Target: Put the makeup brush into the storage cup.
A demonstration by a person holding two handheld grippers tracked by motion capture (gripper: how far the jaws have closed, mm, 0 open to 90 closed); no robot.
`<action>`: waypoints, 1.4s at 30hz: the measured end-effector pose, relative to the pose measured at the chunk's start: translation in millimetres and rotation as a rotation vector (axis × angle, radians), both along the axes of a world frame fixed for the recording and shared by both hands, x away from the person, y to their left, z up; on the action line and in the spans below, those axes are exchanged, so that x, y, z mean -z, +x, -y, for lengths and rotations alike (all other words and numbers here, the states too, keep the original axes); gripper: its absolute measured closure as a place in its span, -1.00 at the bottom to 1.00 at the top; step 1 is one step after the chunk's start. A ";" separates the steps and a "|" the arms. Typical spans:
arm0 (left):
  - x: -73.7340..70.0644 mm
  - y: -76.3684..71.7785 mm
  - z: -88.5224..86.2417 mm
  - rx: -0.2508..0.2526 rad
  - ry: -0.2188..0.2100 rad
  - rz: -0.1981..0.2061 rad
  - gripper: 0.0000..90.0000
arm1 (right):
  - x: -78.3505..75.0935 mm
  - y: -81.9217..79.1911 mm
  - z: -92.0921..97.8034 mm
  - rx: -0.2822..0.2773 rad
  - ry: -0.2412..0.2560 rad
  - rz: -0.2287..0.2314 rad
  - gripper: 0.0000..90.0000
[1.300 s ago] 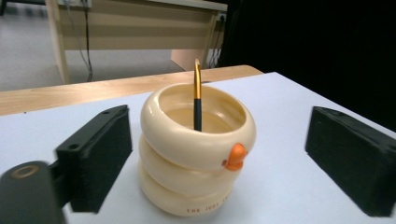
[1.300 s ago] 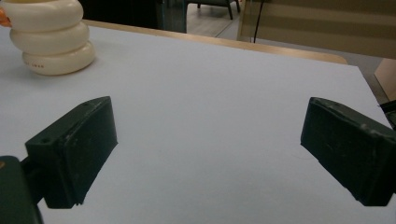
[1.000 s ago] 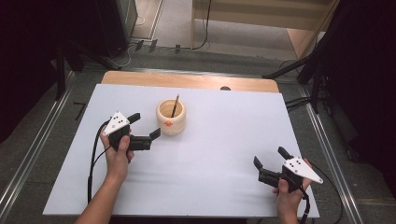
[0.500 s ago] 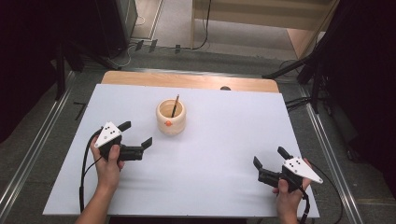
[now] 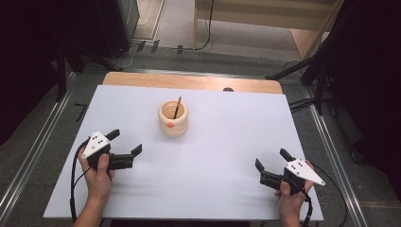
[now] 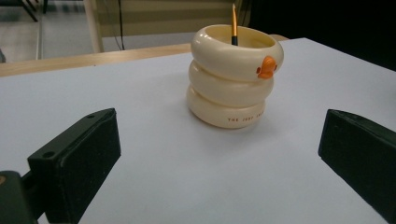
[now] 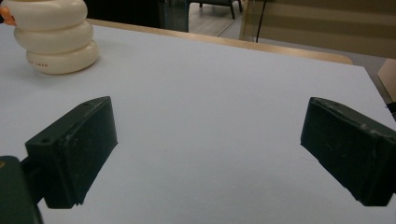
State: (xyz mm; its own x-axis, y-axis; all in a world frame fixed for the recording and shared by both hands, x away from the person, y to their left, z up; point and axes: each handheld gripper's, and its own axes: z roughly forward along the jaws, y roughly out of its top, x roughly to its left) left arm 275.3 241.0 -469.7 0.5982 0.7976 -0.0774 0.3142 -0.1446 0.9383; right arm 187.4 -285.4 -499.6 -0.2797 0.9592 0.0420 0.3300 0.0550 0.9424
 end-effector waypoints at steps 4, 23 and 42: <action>0.8 -4.5 -6.4 -0.009 0.004 0.001 -1.00 | 0.1 0.2 -0.2 -0.001 -0.001 0.000 -0.91; 6.4 -26.5 -21.8 -0.034 0.025 0.003 -1.00 | -0.1 -0.4 -1.1 0.001 0.002 -0.001 -0.91; 9.2 -45.1 -34.2 -0.050 0.037 -0.006 -1.00 | 1.3 -0.4 0.1 0.001 0.002 -0.002 -0.91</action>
State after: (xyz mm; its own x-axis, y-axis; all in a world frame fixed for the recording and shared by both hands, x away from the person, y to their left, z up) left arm 230.2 275.2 -479.0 0.5573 0.8288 -0.0508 0.3276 -0.1632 0.9306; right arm 187.0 -285.5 -500.9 -0.2787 0.9594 0.0441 0.3323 0.0532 0.9417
